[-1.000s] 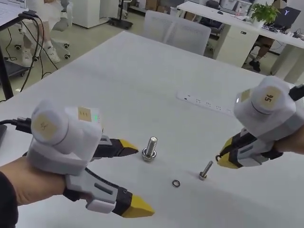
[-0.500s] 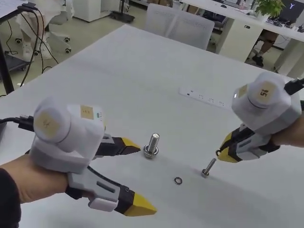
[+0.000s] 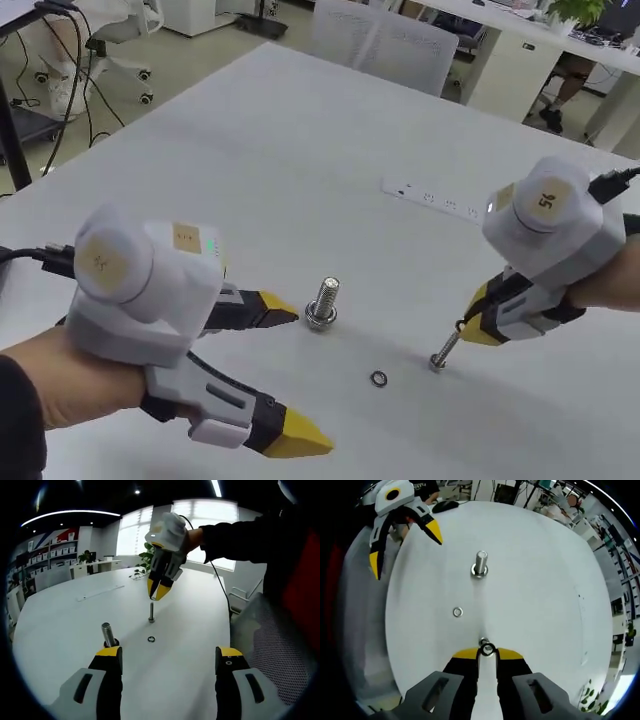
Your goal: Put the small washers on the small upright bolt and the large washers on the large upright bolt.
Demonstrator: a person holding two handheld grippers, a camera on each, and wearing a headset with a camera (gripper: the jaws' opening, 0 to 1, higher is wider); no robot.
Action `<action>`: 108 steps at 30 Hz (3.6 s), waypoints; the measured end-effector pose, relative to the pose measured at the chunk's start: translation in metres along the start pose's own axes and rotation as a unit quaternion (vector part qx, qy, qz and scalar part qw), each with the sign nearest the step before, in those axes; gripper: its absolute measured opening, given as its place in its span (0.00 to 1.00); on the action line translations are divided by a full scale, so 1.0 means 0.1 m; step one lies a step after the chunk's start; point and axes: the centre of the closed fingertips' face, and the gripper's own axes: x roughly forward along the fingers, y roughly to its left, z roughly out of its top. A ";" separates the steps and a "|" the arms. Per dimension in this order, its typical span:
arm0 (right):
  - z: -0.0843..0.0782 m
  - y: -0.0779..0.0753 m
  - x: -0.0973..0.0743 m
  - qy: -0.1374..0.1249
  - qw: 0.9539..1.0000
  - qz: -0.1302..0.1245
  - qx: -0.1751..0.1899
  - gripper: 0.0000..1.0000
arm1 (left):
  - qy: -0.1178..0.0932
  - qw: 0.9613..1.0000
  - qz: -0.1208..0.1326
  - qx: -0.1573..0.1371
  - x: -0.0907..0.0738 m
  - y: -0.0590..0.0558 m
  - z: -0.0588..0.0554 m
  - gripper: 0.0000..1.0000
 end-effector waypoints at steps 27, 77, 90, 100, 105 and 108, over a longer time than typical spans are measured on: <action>-0.05 -0.01 0.13 0.004 1.000 0.012 0.003 0.13 | 0.005 1.000 0.005 -0.007 -0.01 0.01 -0.04 0.75; -0.17 0.04 0.59 0.012 0.999 0.033 0.009 0.14 | 0.016 1.000 0.011 -0.016 0.00 0.04 -0.09 0.75; -0.16 0.02 0.59 0.004 0.999 0.030 0.011 0.18 | 0.019 1.000 0.012 -0.014 0.01 0.03 -0.09 0.75; -0.17 -0.02 0.53 -0.007 0.999 0.017 0.028 0.25 | 0.019 1.000 0.012 -0.013 0.01 0.02 -0.08 0.75; -0.24 -0.01 0.50 -0.008 0.999 0.015 0.038 0.25 | 0.019 1.000 0.012 -0.013 0.01 0.03 -0.09 0.74; -0.27 0.01 0.49 -0.009 0.999 0.014 0.046 0.25 | 0.018 1.000 0.011 -0.012 0.01 0.03 -0.09 0.75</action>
